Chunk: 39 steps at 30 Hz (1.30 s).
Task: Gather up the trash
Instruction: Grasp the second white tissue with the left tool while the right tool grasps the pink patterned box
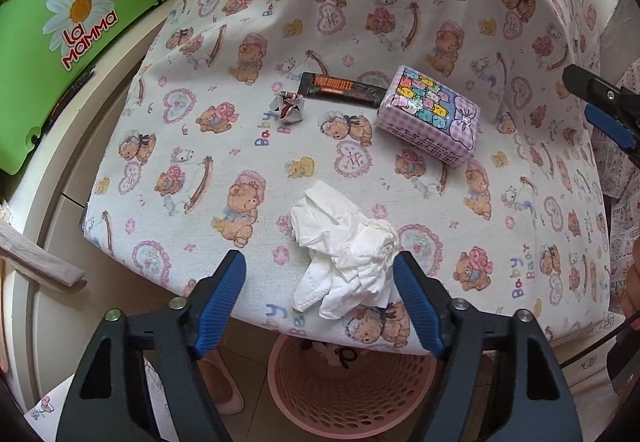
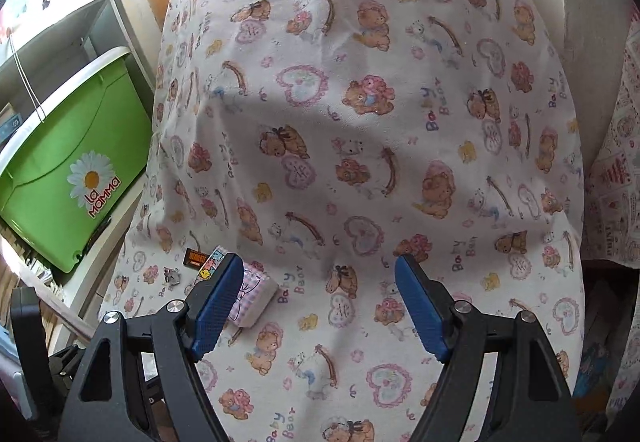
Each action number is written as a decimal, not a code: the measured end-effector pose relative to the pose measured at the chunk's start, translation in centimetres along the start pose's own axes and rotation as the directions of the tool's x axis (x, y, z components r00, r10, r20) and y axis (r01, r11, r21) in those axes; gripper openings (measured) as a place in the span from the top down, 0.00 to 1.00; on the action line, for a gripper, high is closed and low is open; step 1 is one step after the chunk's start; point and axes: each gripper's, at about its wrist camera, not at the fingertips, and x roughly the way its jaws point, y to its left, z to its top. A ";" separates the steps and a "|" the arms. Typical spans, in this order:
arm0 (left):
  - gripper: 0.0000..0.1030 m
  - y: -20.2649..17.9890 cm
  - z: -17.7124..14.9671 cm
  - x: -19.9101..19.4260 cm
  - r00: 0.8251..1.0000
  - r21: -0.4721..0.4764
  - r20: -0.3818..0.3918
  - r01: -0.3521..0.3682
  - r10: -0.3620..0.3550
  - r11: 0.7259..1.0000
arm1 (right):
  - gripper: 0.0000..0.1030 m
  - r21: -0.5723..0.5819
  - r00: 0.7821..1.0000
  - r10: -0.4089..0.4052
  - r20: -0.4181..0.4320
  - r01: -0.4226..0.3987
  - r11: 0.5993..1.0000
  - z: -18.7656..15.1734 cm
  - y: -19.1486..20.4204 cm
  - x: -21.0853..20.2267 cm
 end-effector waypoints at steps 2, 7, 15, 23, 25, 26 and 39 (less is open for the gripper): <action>0.45 0.0 0.0 0.2 1.000 -0.006 -0.010 0.019 -0.019 1.000 | 0.22 -0.019 1.000 -0.004 0.002 0.004 1.000 -0.1 0.5 0.1; 0.55 -0.2 0.0 0.3 0.999 -0.008 -0.015 0.036 -0.036 0.999 | 0.22 -0.030 1.000 0.005 -0.005 -0.005 1.000 -0.3 1.1 0.2; 0.94 -0.2 0.6 -1.2 0.999 -0.011 0.023 0.041 -0.041 0.999 | 0.22 -0.012 1.000 0.015 -0.017 -0.015 1.000 -0.1 1.2 0.7; 0.94 2.8 2.1 -2.4 0.997 -0.094 0.067 0.046 -0.040 0.995 | 0.22 -0.028 0.997 0.065 -0.033 -0.066 0.997 0.4 2.2 2.2; 0.94 3.8 2.3 -2.7 0.997 -0.116 0.074 0.041 -0.033 0.992 | 0.22 -0.024 0.997 0.076 -0.036 -0.076 0.997 0.7 2.5 3.0; 0.94 4.1 2.4 -2.7 0.997 -0.127 0.077 0.037 -0.027 0.991 | 0.22 -0.023 0.997 0.071 -0.028 -0.072 0.997 0.9 2.6 3.3; 0.93 4.0 2.5 -3.7 0.994 -0.119 0.106 0.036 -0.023 0.992 | 0.46 0.156 0.967 0.224 -0.119 -0.204 0.966 0.8 2.5 9.1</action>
